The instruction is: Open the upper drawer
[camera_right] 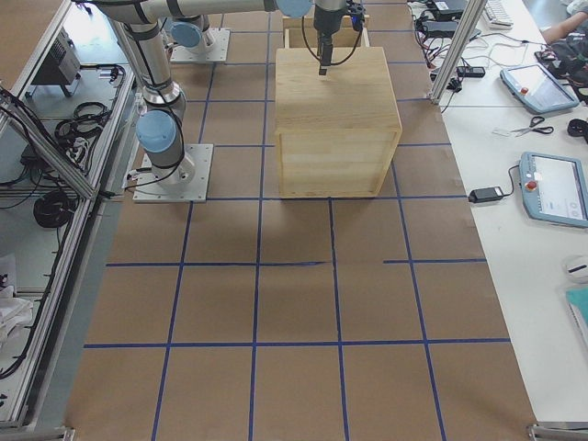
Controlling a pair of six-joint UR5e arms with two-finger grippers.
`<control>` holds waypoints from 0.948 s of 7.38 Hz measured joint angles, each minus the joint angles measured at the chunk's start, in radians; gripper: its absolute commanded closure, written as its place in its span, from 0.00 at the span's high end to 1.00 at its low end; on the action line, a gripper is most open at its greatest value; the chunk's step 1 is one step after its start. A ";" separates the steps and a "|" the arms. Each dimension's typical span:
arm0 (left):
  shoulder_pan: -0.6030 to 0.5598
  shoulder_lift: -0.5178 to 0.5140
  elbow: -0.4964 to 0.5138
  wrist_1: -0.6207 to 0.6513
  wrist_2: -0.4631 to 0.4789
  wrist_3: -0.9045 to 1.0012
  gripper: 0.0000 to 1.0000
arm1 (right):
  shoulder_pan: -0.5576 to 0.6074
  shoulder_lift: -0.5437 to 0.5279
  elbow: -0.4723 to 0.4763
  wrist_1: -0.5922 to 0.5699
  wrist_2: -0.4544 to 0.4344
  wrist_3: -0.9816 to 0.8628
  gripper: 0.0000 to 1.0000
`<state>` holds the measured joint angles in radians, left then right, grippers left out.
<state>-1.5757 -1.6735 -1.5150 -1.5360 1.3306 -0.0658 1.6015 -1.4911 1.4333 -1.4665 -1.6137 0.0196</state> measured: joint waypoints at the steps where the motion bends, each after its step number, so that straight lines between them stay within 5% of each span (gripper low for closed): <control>1: 0.000 0.037 0.013 -0.039 0.063 0.024 1.00 | 0.000 0.000 0.000 0.000 0.000 -0.001 1.00; 4: 0.002 0.129 0.041 -0.086 0.246 0.124 1.00 | 0.000 0.000 -0.001 0.000 0.000 -0.001 1.00; 7: 0.006 0.169 0.068 -0.191 0.249 0.079 1.00 | 0.000 0.000 0.000 0.000 0.000 0.000 1.00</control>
<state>-1.5698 -1.5049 -1.4469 -1.7271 1.5791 0.0127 1.6014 -1.4911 1.4335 -1.4665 -1.6137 0.0192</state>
